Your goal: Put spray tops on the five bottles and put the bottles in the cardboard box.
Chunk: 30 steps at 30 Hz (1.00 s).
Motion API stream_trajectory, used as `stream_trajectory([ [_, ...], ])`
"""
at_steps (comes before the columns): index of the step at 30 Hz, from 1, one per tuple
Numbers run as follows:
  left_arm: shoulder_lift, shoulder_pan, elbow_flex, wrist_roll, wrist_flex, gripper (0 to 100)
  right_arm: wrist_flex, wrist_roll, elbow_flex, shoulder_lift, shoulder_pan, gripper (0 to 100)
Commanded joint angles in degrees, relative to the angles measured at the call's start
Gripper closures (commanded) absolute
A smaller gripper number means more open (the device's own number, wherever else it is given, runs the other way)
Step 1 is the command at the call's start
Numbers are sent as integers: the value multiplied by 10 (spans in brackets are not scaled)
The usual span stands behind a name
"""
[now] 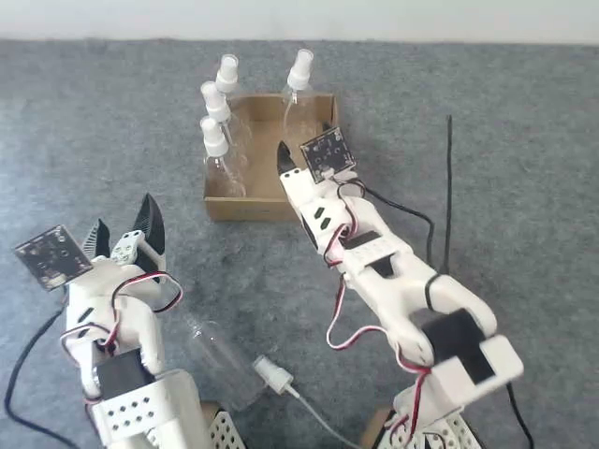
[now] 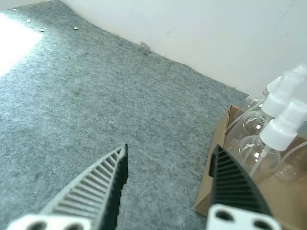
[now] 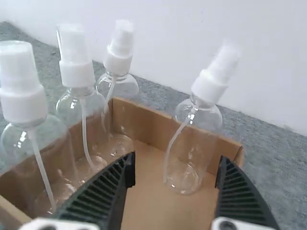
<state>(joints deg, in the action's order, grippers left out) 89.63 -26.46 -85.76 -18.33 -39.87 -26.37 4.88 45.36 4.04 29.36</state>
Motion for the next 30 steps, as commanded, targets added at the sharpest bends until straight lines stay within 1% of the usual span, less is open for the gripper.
stream_trajectory([
  [1, 8, -3, 6, 5, 16, 742, 10, 4, 18, -83, 15, 772],
  [5, 8, -3, 6, 4, 16, 742, 14, 7, 67, -144, 39, 772],
  [6, 8, -3, 7, 4, 17, 742, 28, 7, 74, -158, 47, 772],
  [10, 8, -4, 7, 4, 25, 742, 133, 7, 75, -210, 76, 772],
  [13, 8, -26, 0, 2, 41, 742, 191, 6, 76, -251, 96, 772],
  [18, 8, -33, -2, -16, 48, 742, 296, 8, 76, -320, 118, 772],
  [20, 8, -33, -2, -17, 48, 742, 333, 8, 76, -348, 125, 772],
  [25, 8, -65, -3, -18, 59, 742, 398, 9, 76, -404, 148, 772],
  [30, 8, -69, -4, -18, 61, 742, 485, 8, 76, -442, 193, 772],
])
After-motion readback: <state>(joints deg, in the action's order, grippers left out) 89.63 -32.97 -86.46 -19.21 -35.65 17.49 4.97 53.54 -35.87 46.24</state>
